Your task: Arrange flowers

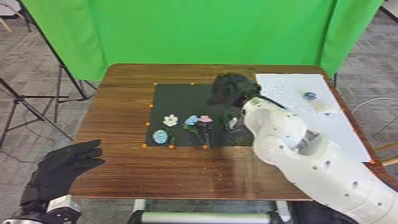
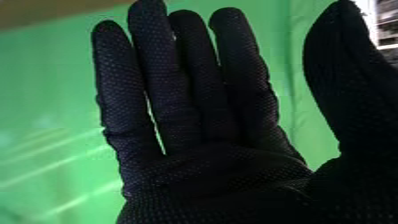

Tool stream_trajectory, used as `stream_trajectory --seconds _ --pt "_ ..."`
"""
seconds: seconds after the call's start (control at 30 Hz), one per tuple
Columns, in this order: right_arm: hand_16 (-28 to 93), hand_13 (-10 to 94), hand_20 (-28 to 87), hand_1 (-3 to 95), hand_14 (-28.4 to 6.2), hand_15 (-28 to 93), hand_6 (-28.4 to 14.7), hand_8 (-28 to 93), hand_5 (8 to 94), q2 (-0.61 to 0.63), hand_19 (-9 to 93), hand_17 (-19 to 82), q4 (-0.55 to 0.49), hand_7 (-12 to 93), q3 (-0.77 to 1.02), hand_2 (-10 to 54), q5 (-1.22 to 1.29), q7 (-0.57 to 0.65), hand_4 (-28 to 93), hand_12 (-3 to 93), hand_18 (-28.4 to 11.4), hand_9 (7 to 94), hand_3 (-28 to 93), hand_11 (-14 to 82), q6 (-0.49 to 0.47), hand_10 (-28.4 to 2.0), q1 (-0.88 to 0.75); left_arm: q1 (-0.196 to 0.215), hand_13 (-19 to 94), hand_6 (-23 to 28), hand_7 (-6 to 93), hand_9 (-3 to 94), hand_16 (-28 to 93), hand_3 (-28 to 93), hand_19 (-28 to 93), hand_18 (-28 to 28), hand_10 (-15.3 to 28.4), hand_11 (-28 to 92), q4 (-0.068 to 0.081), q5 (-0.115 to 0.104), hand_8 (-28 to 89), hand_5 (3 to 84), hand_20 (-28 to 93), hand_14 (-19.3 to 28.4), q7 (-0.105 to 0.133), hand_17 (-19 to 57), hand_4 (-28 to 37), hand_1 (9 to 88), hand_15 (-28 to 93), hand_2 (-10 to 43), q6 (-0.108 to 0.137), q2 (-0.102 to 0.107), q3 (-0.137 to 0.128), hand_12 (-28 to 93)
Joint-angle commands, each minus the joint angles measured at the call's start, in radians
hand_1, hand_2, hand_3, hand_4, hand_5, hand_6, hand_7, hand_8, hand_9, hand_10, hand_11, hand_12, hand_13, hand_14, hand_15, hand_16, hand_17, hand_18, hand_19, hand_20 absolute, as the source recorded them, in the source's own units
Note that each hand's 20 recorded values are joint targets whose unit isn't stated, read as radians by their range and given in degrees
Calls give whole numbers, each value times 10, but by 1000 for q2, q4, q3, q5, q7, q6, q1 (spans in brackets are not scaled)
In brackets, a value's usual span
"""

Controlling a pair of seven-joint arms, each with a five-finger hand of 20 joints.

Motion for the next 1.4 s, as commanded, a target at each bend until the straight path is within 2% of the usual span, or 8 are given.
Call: stream_trajectory --seconds 0.03,0.1,0.23,0.27,0.57,0.9,1.03,1.4 --pt "123 546 -85 307 -162 464 -29 -135 593 181 820 363 61 232 82 -49 -42 53 -270 156 -226 609 825 170 2 -157 -13 23 410 161 160 493 -127 791 605 284 244 350 -12 -11 -76 544 511 284 17 10 -160 271 695 55 22 8 12 123" --pt "131 568 -85 309 -154 483 -29 -135 591 194 819 363 89 232 124 -49 -59 78 -271 157 -225 608 823 171 -48 -157 -26 17 410 160 160 493 -127 790 605 284 244 350 -11 -10 -76 544 511 284 15 10 -161 271 696 56 19 8 16 123" --pt "137 573 -83 308 -152 495 -33 -135 581 235 828 372 163 230 121 -58 -87 123 -275 158 -221 600 815 170 -74 -156 -13 15 413 160 160 493 -127 791 605 284 244 350 -11 -13 -75 544 512 284 22 10 -162 272 697 56 25 13 27 122" --pt "137 563 -84 307 -155 493 -33 -135 574 234 830 374 177 230 137 -62 -74 144 -275 159 -221 592 816 169 -94 -158 -16 7 413 160 160 493 -127 791 605 284 244 350 -9 -10 -75 544 512 284 16 10 -162 272 697 56 21 11 27 122" --pt "137 572 -93 311 -151 498 -38 -134 550 232 835 384 283 224 193 -69 -85 231 -278 158 -220 575 818 164 -139 -159 -47 -2 413 161 160 493 -127 793 605 284 244 351 -11 -12 -76 544 511 284 20 11 -161 272 699 57 21 16 34 122" --pt "146 603 -103 316 -134 555 -43 -130 517 231 866 401 297 213 234 -77 -70 270 -276 156 -212 537 822 148 -199 -162 -98 4 411 160 161 493 -127 794 605 284 244 350 -11 -13 -76 543 510 284 23 10 -160 272 698 57 18 15 28 123" --pt "144 604 -111 317 -132 568 -52 -122 506 234 877 402 302 200 229 -80 -79 293 -275 157 -214 523 824 142 -241 -167 -98 9 404 160 161 489 -128 797 603 284 243 349 -11 -16 -76 543 506 284 32 10 -160 271 694 55 24 18 25 122" --pt "137 616 -128 345 -133 594 -52 -116 502 212 905 406 324 196 237 -94 -54 330 -275 157 -212 531 836 141 -265 -179 -98 -5 392 160 162 486 -128 798 603 284 242 351 -8 -13 -77 543 498 284 21 7 -163 270 685 55 17 12 28 123"
